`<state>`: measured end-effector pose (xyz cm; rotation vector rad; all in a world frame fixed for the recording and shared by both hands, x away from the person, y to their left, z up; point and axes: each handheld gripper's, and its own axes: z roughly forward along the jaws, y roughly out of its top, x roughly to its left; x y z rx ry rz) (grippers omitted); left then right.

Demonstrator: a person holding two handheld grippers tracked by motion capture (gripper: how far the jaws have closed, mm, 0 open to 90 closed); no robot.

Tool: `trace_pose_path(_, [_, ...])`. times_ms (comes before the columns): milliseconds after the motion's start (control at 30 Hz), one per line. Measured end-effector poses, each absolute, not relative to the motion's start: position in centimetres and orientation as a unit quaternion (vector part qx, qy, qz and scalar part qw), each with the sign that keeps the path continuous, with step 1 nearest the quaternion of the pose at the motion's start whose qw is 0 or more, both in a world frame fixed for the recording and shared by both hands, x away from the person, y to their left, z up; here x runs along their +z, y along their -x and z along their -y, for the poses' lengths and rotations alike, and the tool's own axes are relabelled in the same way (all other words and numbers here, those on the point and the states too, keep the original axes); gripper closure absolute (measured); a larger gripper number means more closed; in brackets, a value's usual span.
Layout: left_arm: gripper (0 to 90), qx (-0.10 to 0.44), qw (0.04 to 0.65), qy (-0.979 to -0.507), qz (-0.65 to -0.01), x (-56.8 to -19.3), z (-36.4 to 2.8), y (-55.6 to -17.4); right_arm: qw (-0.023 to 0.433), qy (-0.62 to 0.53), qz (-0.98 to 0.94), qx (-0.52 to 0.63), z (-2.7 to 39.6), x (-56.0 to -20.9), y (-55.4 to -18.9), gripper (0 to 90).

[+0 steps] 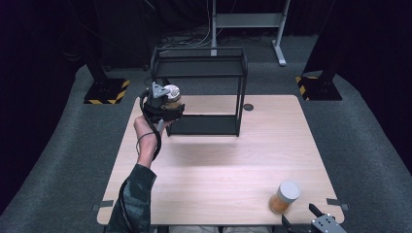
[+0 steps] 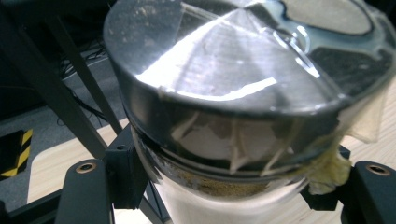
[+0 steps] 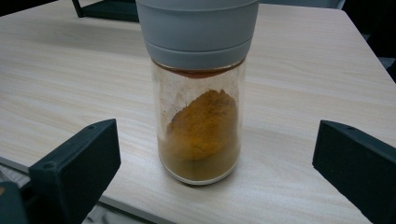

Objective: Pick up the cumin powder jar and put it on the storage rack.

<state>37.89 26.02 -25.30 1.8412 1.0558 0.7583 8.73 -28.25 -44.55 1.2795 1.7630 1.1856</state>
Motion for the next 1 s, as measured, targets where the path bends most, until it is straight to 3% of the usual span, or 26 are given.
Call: trace_pose_path(1000, [30.4,0.301,0.43,-0.751,-0.401,-23.3,-24.9,-38.4,0.32,-0.49,-0.679,0.443,28.1,-44.6,-9.2,0.0])
